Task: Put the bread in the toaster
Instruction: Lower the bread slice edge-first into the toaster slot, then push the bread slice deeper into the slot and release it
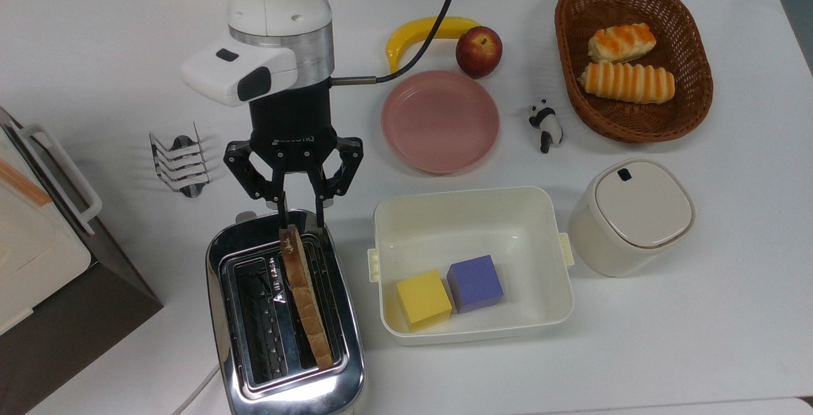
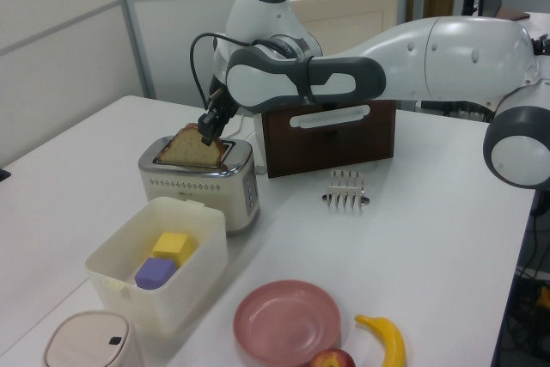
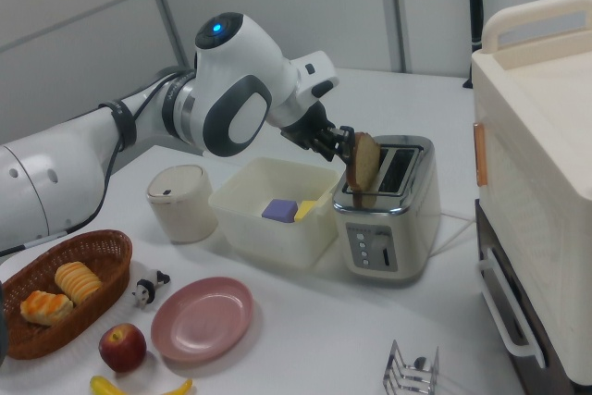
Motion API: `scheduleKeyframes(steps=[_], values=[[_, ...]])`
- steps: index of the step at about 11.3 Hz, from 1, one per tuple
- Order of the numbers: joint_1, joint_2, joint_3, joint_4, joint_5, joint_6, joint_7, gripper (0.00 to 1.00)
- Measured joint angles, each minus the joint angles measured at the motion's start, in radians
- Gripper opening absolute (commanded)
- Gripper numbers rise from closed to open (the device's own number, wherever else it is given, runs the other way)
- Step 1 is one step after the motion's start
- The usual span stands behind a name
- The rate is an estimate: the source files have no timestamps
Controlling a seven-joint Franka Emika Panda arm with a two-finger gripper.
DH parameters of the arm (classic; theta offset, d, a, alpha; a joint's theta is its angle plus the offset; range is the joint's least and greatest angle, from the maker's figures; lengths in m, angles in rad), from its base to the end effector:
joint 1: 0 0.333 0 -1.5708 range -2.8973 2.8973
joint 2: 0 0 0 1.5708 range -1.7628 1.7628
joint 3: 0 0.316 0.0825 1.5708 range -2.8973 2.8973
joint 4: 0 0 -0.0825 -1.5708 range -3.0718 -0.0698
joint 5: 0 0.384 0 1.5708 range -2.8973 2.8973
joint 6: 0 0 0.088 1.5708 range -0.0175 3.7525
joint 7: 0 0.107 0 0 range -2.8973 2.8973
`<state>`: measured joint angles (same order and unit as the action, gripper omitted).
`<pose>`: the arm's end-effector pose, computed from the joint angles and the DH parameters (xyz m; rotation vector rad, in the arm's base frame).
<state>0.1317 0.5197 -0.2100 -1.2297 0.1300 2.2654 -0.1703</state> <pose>0.7488 -0.0139 0.5355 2.9924 0.1357 0.8056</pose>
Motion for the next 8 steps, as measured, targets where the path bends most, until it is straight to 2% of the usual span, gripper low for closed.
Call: scheduleKeyframes(steps=[1,2,6,8], values=[[-0.002,0.0,0.0,0.0,0.001,0.0,0.0,0.53],[-0.005,0.0,0.0,0.0,0.003,0.0,0.0,0.55],[-0.027,-0.022,-0.001,-0.008,0.003,-0.037,-0.002,0.55],[-0.036,-0.018,-0.001,-0.044,0.003,-0.04,-0.01,0.55]])
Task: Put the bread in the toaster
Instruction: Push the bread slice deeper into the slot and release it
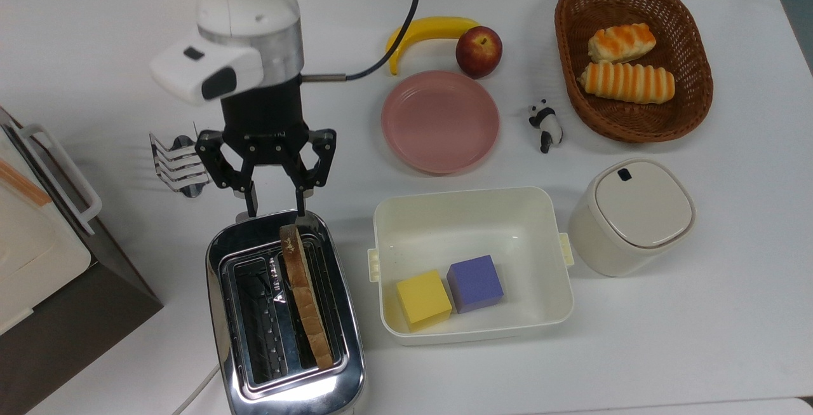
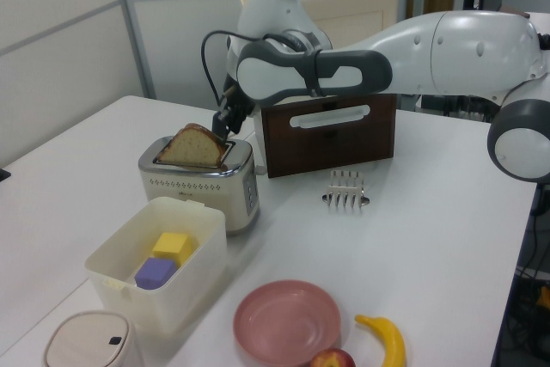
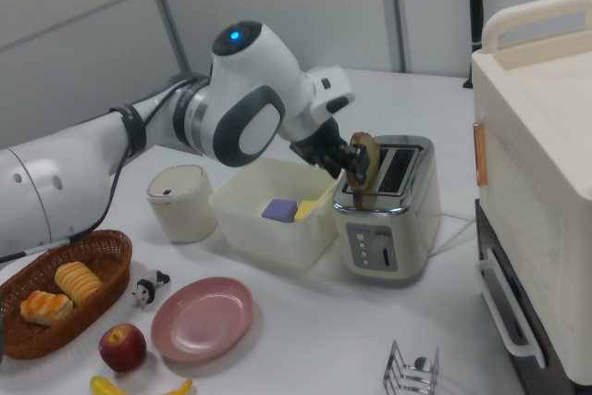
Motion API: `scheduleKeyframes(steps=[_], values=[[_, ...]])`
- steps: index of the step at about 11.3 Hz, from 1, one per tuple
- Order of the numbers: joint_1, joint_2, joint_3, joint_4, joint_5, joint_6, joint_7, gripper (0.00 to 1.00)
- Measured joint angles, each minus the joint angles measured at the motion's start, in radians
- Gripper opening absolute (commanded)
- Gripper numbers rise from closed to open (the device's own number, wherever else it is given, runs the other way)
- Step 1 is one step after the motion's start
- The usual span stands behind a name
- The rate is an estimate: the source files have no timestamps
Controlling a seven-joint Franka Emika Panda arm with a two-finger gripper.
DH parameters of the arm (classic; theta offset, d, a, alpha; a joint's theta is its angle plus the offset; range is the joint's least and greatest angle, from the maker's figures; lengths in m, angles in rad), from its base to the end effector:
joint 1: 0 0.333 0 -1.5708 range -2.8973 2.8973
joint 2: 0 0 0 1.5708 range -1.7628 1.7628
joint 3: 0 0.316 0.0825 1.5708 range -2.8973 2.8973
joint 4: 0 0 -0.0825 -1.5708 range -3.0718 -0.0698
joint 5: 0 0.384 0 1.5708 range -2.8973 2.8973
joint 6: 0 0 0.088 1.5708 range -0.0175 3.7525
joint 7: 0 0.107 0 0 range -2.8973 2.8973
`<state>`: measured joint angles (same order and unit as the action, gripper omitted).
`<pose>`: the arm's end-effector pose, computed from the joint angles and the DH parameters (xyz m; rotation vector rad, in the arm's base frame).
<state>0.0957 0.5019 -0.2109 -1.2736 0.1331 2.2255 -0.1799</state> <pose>0.7403 -0.0434 0.5208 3.0202 0.0866 0.7068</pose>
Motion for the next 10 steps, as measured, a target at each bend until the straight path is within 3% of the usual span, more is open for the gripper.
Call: scheduleKeyframes(steps=[3,6,10], values=[[0.001,0.03,0.003,-0.02,0.0,0.055,-0.005,0.5],[0.007,0.046,0.005,-0.021,0.0,0.114,-0.006,0.13],[0.013,0.046,0.011,-0.017,0.0,0.114,-0.007,0.05]])
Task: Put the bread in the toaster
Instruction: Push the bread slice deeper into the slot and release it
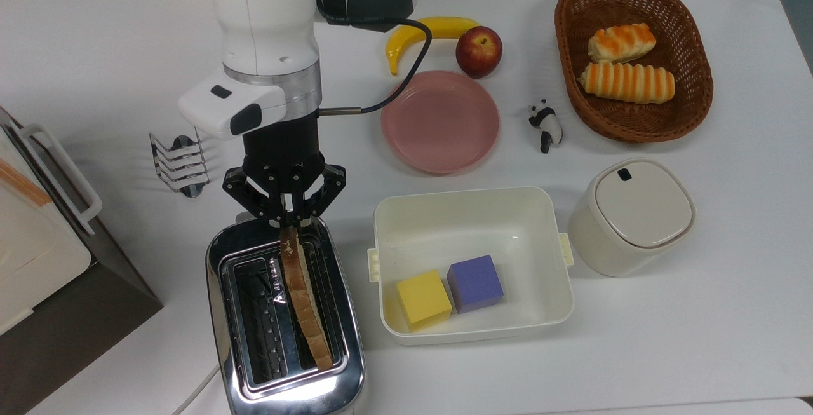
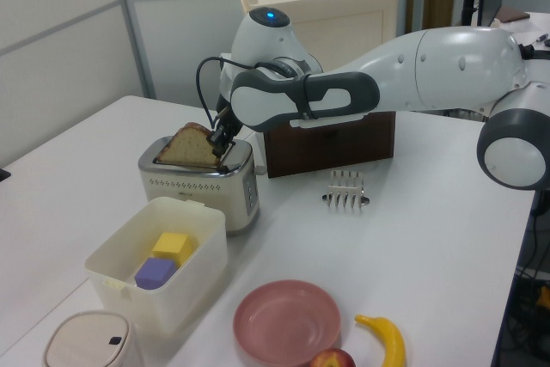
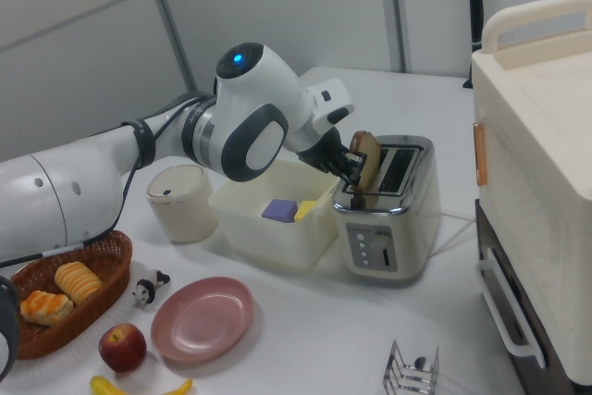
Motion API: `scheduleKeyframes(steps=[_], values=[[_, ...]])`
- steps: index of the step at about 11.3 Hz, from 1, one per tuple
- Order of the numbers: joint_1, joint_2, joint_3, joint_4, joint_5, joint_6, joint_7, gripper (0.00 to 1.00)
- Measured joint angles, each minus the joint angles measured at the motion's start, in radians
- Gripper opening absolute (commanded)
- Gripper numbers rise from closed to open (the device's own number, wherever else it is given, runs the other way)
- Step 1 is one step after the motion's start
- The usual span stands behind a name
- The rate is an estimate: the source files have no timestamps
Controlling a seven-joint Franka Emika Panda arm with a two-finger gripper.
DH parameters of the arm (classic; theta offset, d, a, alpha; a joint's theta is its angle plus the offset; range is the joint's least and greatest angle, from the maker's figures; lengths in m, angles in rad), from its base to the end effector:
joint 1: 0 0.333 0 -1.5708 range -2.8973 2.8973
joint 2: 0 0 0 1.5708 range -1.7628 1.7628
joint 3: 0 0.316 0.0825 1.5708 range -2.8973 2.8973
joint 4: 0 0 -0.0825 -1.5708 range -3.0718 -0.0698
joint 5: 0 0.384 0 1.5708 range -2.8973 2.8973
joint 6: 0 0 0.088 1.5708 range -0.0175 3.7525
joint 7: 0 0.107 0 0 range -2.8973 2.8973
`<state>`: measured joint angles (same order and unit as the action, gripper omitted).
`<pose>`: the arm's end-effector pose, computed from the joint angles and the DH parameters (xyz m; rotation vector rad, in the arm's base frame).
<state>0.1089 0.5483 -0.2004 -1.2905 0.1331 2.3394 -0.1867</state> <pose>0.7541 -0.0287 0.4917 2.9915 0.1249 0.7793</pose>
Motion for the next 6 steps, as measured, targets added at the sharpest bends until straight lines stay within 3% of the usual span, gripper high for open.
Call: scheduleKeyframes(steps=[1,2,3,6], values=[[0.0,0.0,0.002,0.008,0.0,0.0,0.0,0.08],[0.0,-0.001,0.005,0.019,0.0,0.0,0.0,0.29],[0.0,-0.002,0.007,0.031,0.0,0.0,0.0,0.33],[0.0,-0.002,0.015,0.062,0.0,0.002,0.0,0.31]])
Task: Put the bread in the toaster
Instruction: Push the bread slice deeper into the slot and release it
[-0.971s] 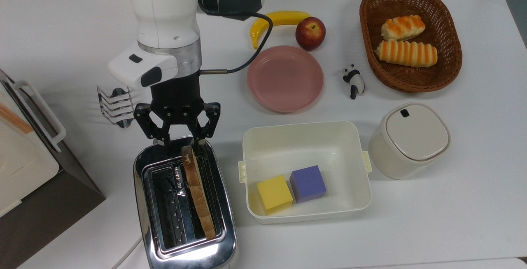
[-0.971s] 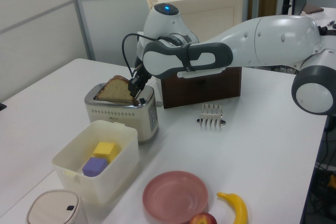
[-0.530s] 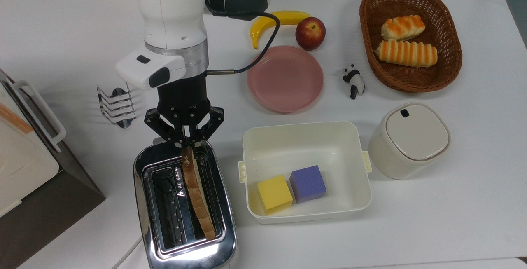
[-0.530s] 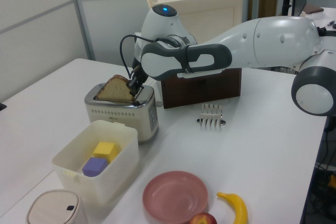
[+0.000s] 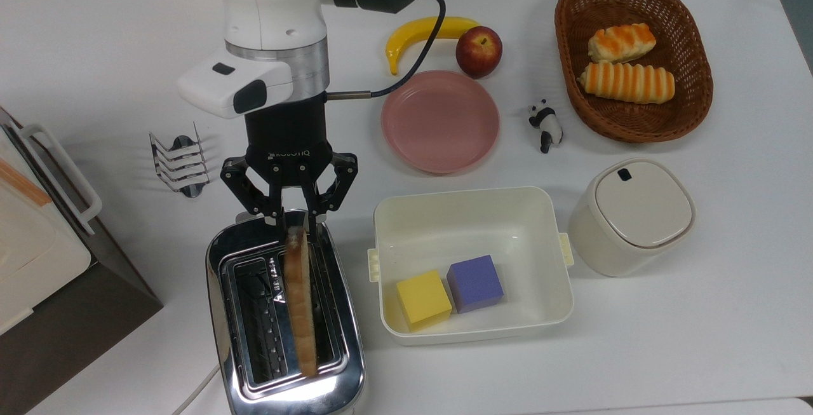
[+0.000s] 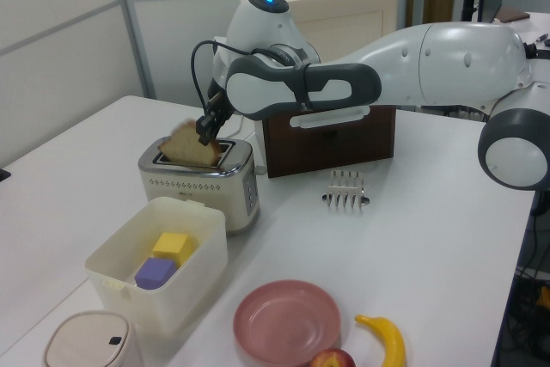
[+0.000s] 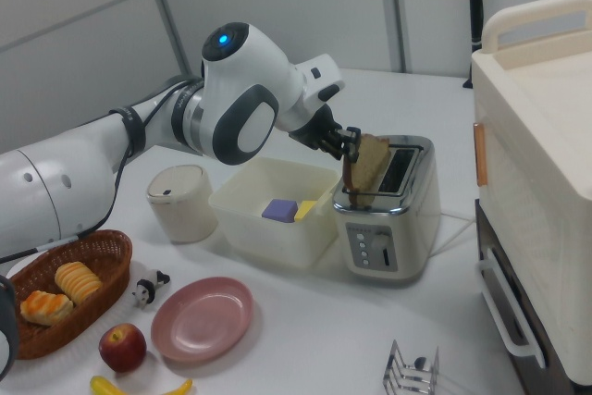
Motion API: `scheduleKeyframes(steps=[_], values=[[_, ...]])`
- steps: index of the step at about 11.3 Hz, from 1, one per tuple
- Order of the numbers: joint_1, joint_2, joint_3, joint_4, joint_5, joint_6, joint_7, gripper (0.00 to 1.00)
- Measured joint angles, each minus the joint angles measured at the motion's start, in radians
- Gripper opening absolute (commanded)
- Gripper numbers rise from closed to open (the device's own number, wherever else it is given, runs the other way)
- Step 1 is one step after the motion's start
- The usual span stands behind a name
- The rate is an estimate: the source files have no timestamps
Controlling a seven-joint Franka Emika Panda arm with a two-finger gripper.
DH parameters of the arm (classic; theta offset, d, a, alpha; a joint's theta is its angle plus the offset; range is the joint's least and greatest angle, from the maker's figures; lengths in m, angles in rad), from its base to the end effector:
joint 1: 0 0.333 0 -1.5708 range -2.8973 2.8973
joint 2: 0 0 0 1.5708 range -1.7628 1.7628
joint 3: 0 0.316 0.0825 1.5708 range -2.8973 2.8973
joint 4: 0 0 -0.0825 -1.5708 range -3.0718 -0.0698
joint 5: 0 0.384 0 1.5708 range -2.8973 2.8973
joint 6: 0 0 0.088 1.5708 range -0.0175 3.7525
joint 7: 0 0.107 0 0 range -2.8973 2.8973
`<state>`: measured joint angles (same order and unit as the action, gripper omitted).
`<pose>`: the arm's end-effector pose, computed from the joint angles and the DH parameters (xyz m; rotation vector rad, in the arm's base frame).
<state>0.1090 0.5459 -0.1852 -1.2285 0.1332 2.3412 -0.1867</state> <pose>0.7577 -0.0172 0.5252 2.9697 0.1497 0.8788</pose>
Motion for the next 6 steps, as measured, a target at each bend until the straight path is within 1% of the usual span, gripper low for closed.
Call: scheduleKeyframes(steps=[4,6], values=[[0.0,0.0,0.0,0.001,0.0,0.0,0.001,0.33],[-0.001,0.003,0.0,-0.009,0.0,0.0,0.001,0.43]])
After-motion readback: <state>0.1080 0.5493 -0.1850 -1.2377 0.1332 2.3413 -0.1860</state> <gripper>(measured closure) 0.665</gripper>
